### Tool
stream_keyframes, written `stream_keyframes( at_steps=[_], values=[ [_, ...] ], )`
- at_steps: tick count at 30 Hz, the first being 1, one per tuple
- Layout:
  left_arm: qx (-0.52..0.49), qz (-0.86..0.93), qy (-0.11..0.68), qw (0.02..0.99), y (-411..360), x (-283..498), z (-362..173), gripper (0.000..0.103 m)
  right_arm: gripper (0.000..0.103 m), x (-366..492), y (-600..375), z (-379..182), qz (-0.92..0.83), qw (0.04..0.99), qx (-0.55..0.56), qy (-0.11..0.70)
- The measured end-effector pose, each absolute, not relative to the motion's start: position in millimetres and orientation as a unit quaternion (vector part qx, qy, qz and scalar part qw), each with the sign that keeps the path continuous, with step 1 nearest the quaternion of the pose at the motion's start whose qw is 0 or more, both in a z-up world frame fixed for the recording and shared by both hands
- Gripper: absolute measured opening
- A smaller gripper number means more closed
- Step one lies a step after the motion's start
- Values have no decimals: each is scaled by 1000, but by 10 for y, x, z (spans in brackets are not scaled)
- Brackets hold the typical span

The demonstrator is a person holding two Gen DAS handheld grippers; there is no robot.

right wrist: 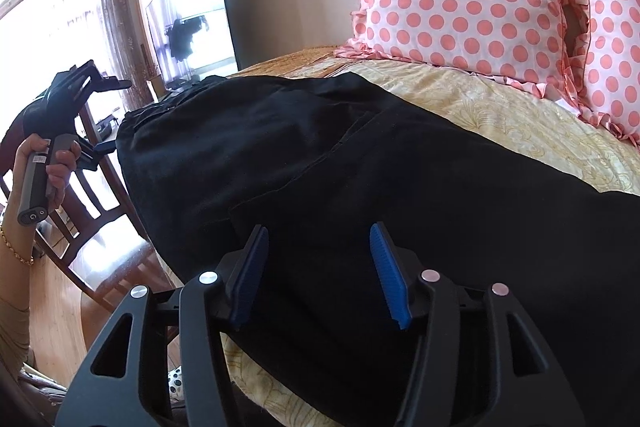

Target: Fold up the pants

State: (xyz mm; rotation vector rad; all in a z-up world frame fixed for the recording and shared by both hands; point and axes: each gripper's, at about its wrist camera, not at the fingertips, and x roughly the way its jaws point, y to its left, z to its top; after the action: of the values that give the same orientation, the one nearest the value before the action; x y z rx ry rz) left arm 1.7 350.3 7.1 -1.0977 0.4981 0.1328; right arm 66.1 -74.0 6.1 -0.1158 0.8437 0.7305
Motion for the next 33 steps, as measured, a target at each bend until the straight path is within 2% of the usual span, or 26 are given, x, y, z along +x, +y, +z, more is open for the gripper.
stream_keyframes(
  at_steps=[2, 4, 6, 7, 8, 9, 10, 11, 12, 21, 27, 33],
  values=[
    [-526, 57, 235, 816, 3504, 47, 55, 98, 55, 666, -742, 56, 347, 847, -54, 399],
    [-520, 67, 237, 818, 3478, 74, 67, 92, 55, 664, -745, 56, 347, 847, -53, 398],
    [-514, 85, 241, 819, 3455, 89, 76, 73, 55, 660, -746, 55, 347, 848, -53, 397],
    [-505, 98, 247, 821, 3434, 111, 84, 69, 55, 659, -746, 55, 347, 848, -53, 397],
    [-496, 106, 252, 824, 3424, 128, 90, 57, 55, 657, -749, 55, 347, 848, -52, 396],
    [-481, 122, 259, 829, 3405, 152, 103, 39, 55, 657, -754, 54, 348, 848, -50, 396],
    [-467, 134, 264, 833, 3392, 163, 106, 27, 55, 656, -758, 54, 348, 849, -48, 396],
    [-451, 145, 265, 840, 3369, 174, 128, 18, 55, 655, -768, 56, 348, 849, -44, 395],
    [-439, 149, 263, 846, 3346, 182, 147, 14, 55, 654, -776, 57, 349, 849, -42, 395],
    [-251, 145, 218, 932, 2628, 311, 862, 10, 55, 593, -1085, 186, 340, 863, -5, 373],
    [-129, 16, 192, 973, 1506, 522, 1480, 10, 56, 548, -1584, 343, 297, 886, 26, 354],
    [-54, -153, 182, 970, 255, 588, 1682, 10, 58, 435, -2270, 467, 207, 917, 48, 338]
  ],
)
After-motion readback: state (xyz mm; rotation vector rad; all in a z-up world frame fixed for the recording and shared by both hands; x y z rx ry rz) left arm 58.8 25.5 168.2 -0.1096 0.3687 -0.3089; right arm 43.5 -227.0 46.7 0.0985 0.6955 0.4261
